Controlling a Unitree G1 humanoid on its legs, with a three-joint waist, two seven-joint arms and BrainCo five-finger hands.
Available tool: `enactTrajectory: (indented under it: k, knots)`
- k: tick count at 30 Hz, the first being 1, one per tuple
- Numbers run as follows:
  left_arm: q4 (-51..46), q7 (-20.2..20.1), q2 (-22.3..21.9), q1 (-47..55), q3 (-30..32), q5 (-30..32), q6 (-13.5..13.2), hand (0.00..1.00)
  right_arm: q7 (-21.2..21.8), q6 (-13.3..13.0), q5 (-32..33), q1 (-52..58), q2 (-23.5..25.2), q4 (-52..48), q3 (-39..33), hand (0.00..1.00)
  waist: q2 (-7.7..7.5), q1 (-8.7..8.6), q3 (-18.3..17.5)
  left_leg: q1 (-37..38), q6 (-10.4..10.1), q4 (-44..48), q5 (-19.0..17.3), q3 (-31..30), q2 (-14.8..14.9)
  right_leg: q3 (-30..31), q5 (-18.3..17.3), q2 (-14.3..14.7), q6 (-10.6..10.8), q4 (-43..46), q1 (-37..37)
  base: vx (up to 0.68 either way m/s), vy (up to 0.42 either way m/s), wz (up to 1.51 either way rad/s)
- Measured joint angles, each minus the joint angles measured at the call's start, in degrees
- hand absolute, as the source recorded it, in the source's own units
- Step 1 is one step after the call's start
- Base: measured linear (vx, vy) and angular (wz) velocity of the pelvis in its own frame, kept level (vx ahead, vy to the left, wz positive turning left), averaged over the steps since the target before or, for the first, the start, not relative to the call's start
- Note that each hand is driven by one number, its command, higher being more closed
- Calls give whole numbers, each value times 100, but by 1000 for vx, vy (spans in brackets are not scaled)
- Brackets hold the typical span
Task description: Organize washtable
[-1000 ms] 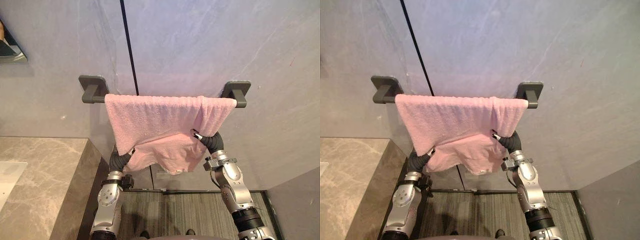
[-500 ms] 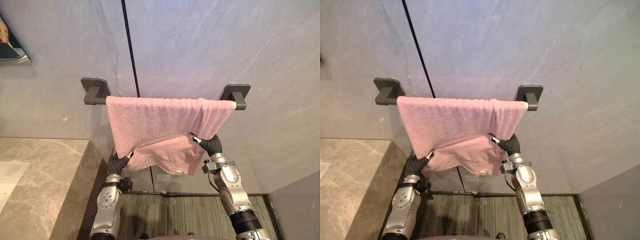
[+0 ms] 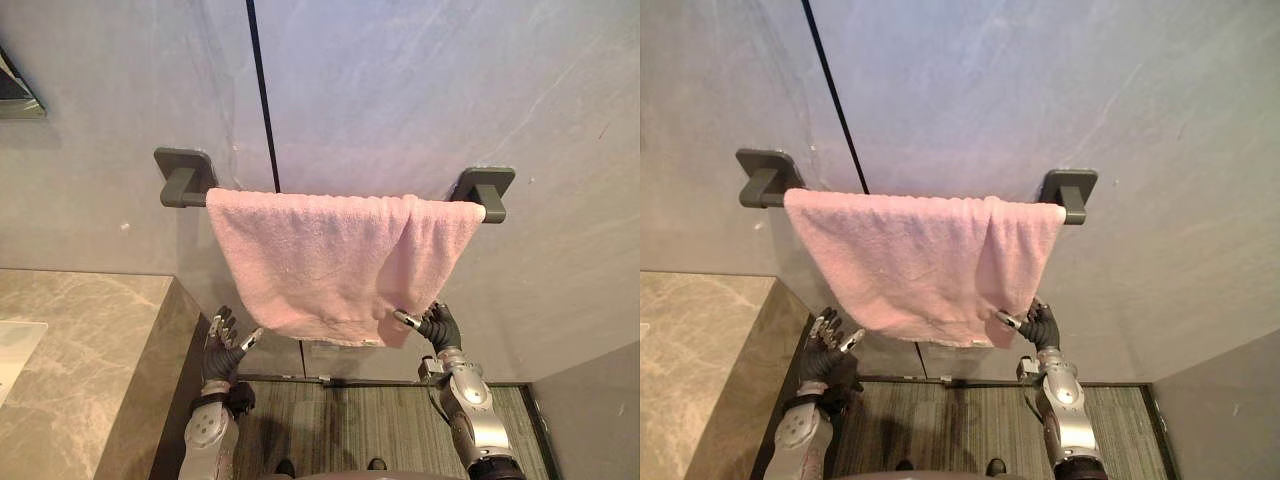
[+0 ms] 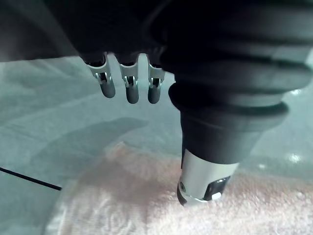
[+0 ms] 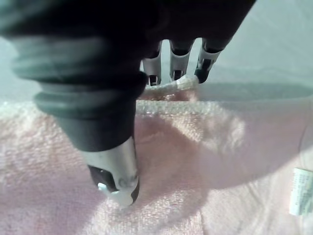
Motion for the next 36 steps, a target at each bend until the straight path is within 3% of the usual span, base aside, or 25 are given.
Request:
enactTrajectory:
  k: [10, 20, 23, 29, 30, 34, 36]
  knots:
    - [-176, 135, -151, 276, 911, -575, 7, 0, -399, 10, 136, 453, 91, -69, -1176, 0, 38, -2, 14, 47, -1, 7, -9, 74, 7, 80, 13, -5, -3, 3, 14, -48, -12, -4]
    - [-2350, 103, -168, 255, 1243, -662, -157, 0, -645, -40, 241, 299, -20, -2023, -2160, 0, 104, -44, 25, 100, -20, 110, -98, 121, 14, 117, -39, -12, 11, 72, 61, 0, 0, 0]
    - [-2907, 92, -155, 236, 1414, -661, -277, 0, -706, -229, 240, 16, -93, -2582, -2224, 0, 110, -134, 28, 167, -21, 112, -106, 131, 13, 133, -44, -11, 10, 74, 110, -41, -9, -2]
    - [-3963, 104, 37, -35, 1501, -650, -523, 0, -683, -539, 278, -395, -418, -3710, -2118, 0, 177, -136, 26, 175, 2, 254, -194, 215, 18, 243, -55, -14, 12, 154, 97, -55, -4, -9]
    - [-4320, 96, 214, -121, 1490, -657, -668, 0, -513, -743, 579, -555, -600, -4104, -1898, 0, 209, -161, 7, 175, 2, 257, -194, 226, 17, 255, -55, -16, 12, 157, 95, -33, -3, -4]
    - [-4837, -7, 606, -288, 1370, -694, -792, 0, -196, -960, 1005, -853, -973, -4619, -1254, 0, 249, -198, -19, 176, 2, 261, -194, 228, 20, 258, -54, -10, 12, 156, 96, -8, -2, -1]
    - [-5146, -178, 896, -347, 1009, -822, -872, 0, 6, -1058, 1170, -1068, -1176, -4754, -735, 0, 256, -201, -25, 179, 2, 261, -193, 228, 20, 259, -53, -10, 12, 156, 97, 0, 0, 0]
